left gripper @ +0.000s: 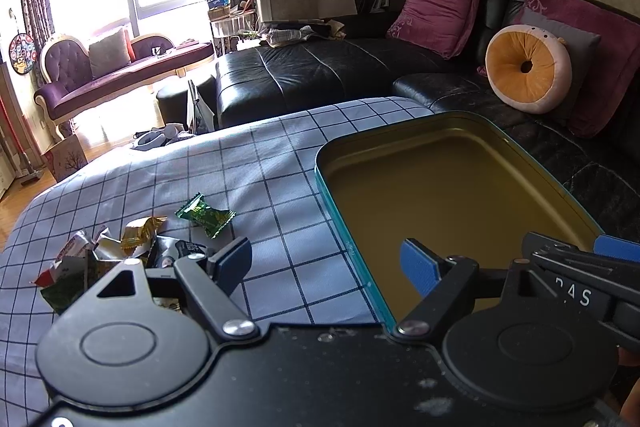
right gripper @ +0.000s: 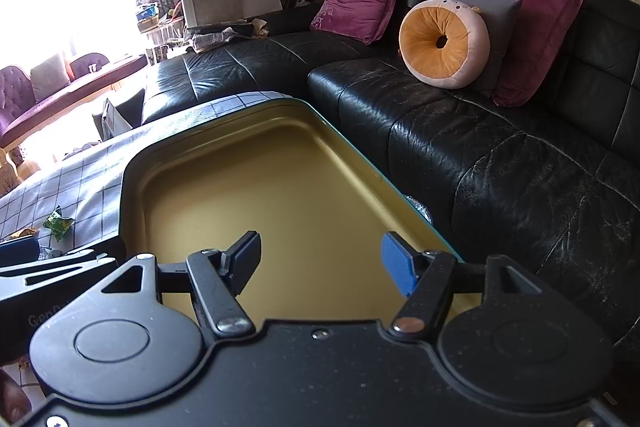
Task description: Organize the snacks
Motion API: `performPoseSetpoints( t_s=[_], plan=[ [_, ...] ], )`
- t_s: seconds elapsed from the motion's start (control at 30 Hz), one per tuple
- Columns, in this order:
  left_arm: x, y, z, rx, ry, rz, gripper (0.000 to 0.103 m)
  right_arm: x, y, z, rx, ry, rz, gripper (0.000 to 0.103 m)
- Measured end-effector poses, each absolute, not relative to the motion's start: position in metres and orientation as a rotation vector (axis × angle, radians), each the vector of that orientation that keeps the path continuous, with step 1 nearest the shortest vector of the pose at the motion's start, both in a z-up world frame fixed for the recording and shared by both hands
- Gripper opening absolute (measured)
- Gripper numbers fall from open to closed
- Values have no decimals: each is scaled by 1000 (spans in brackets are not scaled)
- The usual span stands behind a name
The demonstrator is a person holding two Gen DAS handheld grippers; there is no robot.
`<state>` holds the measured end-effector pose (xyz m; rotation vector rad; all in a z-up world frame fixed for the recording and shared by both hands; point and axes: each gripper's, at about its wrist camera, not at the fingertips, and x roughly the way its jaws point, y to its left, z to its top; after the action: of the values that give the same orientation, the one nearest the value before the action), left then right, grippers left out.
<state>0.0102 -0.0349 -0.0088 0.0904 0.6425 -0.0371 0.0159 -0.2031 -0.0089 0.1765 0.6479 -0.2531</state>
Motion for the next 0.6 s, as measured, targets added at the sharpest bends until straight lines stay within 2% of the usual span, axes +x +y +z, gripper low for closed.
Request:
performPoseSetpoints(
  t_s=[0.4, 0.6],
  plan=[
    [7, -36, -7, 100, 633, -28, 86, 16, -204, -8, 174, 644, -264, 69],
    [1, -28, 4, 96, 571, 36, 86, 12, -198, -2, 165, 587, -324, 69]
  ],
)
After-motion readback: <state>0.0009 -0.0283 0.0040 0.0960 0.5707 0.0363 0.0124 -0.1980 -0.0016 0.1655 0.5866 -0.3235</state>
